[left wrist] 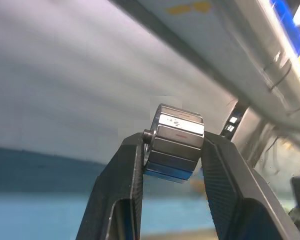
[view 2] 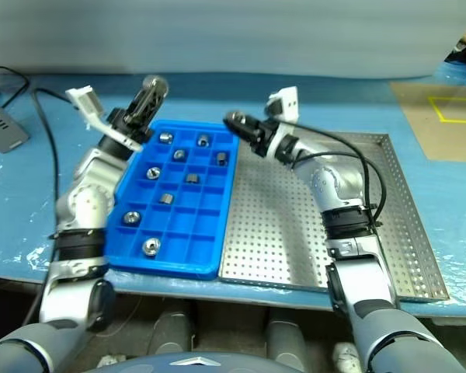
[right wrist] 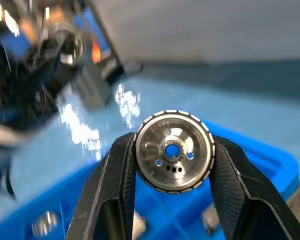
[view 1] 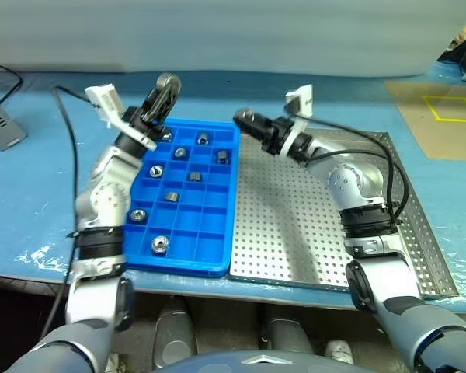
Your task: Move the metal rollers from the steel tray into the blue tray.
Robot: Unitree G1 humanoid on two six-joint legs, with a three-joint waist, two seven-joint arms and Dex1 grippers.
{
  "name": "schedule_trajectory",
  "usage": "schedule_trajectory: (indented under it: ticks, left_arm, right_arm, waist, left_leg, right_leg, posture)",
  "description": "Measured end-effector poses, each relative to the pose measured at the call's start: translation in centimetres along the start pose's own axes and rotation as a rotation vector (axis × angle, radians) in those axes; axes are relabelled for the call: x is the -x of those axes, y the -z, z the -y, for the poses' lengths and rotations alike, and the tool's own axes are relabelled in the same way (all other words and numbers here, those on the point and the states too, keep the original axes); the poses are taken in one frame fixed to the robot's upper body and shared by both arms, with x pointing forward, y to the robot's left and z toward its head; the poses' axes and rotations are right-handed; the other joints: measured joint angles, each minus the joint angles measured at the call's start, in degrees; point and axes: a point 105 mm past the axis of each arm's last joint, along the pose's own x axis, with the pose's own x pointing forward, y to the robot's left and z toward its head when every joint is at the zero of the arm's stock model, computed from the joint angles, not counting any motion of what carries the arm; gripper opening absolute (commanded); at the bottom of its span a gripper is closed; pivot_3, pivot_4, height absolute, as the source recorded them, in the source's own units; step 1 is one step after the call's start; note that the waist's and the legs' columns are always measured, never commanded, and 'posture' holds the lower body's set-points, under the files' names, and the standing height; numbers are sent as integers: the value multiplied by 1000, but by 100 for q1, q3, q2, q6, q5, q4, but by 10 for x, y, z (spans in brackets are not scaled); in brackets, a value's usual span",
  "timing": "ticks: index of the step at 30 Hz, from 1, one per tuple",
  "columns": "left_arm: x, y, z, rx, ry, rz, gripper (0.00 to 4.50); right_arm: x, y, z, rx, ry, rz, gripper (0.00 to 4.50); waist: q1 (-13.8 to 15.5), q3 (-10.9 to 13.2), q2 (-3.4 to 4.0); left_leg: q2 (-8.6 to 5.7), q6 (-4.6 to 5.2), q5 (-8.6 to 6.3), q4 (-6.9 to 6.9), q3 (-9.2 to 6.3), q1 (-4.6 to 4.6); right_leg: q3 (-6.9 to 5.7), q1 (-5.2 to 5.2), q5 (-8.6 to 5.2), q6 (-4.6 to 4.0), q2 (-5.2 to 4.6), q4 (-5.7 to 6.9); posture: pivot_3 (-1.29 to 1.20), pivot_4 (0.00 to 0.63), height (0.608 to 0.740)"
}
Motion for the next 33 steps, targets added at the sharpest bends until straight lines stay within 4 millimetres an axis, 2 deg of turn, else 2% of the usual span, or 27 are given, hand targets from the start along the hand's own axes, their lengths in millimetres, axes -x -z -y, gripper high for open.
schedule_trajectory:
  ticks: [4,7,10,12,18,24,29,32,33]
  left_arm:
    - [21,-1,1,-101,38,-118,1537]
    - [39,11,4,-150,50,-215,1537]
    - [62,42,2,-142,29,-358,1537]
    - [69,56,6,-124,34,-413,1537]
    - [72,67,31,-137,136,-478,1537]
    - [78,80,43,-169,202,-575,1537]
    - [88,89,39,-232,217,-672,1537]
    - [91,89,38,-245,226,-694,2322]
    - [91,89,38,-244,227,-697,2618]
  right_arm:
    - [6,46,-17,103,-126,-225,1677]
    - [10,68,-26,122,-196,-317,1677]
    - [9,70,-29,137,-217,-327,1677]
    - [7,71,-32,137,-231,-327,1677]
    - [-6,74,-47,124,-287,-308,1677]
    - [-15,81,-48,118,-283,-320,1677]
    - [-24,82,-42,131,-246,-317,3305]
    - [-27,81,-38,158,-226,-312,4314]
    - [-29,82,-38,163,-219,-308,4500]
  waist:
    - [59,1,-4]
    - [69,1,-4]
    - [56,1,-5]
    - [55,3,-10]
    - [60,3,-11]
    - [52,3,-12]
    - [29,3,-11]
    - [31,2,-11]
    - [34,2,-11]
  left_leg:
    - [1,-2,1,14,-7,-3]
    - [0,-1,1,23,-7,2]
    - [4,-1,1,31,-7,7]
    - [9,-2,1,44,-7,5]
    - [10,4,-2,54,-9,23]
    - [11,1,0,52,-10,28]
    - [11,-3,2,51,-9,27]
    - [10,-2,2,51,-10,29]
    - [9,-2,1,51,-9,31]
  right_leg:
    - [-4,8,-1,-2,-3,4]
    - [-2,7,-1,-3,-4,14]
    - [0,0,-4,-6,-3,40]
    - [1,-12,-11,-16,-3,69]
    - [5,-6,-13,-22,-3,93]
    - [6,-4,-13,-23,0,93]
    - [6,-6,-14,-23,0,91]
    - [6,-5,-14,-23,-1,92]
    - [6,-3,-14,-23,-1,92]
  posture:
    - [-3,150,740]
    - [11,150,740]
    - [23,150,740]
    - [32,150,740]
    - [50,150,740]
    - [51,150,740]
    - [51,150,740]
    - [50,150,740]
    - [50,150,740]
